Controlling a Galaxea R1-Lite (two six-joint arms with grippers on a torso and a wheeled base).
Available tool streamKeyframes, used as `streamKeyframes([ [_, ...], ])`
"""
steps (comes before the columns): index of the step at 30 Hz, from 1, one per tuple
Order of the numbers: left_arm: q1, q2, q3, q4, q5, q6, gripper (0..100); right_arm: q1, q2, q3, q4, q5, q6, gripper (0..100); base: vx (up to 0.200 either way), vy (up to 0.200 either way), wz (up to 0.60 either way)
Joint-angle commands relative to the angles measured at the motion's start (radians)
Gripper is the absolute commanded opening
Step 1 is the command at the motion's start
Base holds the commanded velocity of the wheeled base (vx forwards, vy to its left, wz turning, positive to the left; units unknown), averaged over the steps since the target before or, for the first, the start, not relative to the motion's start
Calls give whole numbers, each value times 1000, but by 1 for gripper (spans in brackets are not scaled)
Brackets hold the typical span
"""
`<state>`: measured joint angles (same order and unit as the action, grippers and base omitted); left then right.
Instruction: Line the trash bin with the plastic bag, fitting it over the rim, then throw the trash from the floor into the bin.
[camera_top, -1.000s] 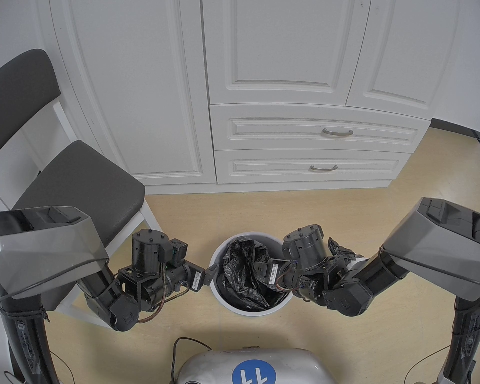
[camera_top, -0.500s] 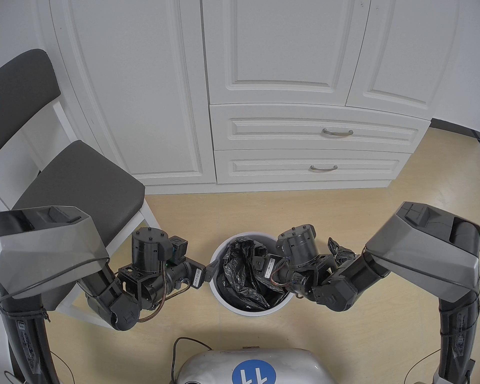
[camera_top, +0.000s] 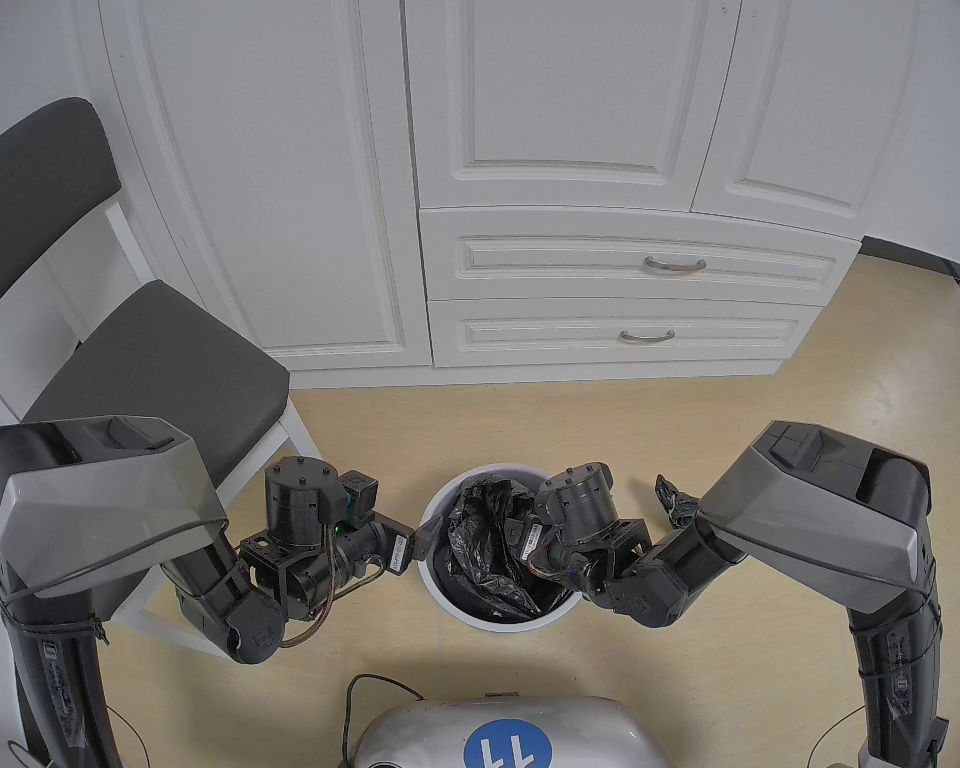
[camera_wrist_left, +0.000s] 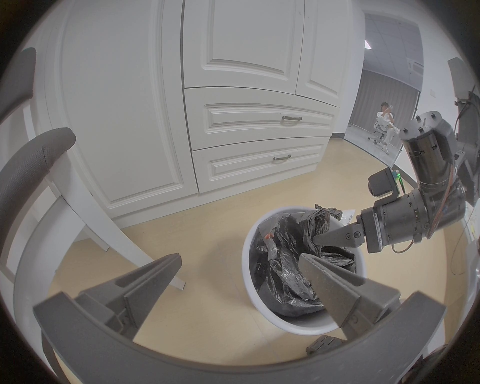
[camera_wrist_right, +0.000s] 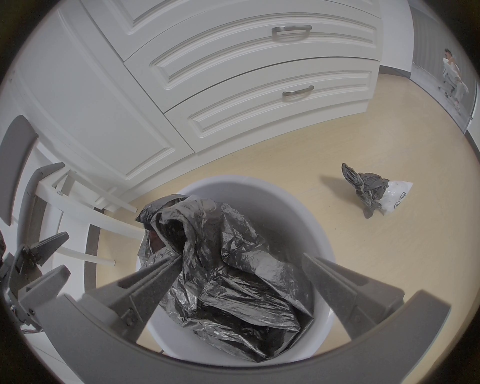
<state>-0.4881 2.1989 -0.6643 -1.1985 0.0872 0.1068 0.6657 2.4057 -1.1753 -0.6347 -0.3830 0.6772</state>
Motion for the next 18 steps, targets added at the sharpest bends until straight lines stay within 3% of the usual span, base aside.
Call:
streamKeyframes([
  [1,0,16,-6,-6,0,-1,100,-2,4,-6,0,-2,-1,0,0,0,0],
  [18,3,139,-80,-55,0,-9,100,-5,-149,56,0,-2,-11,0,0,0,0],
])
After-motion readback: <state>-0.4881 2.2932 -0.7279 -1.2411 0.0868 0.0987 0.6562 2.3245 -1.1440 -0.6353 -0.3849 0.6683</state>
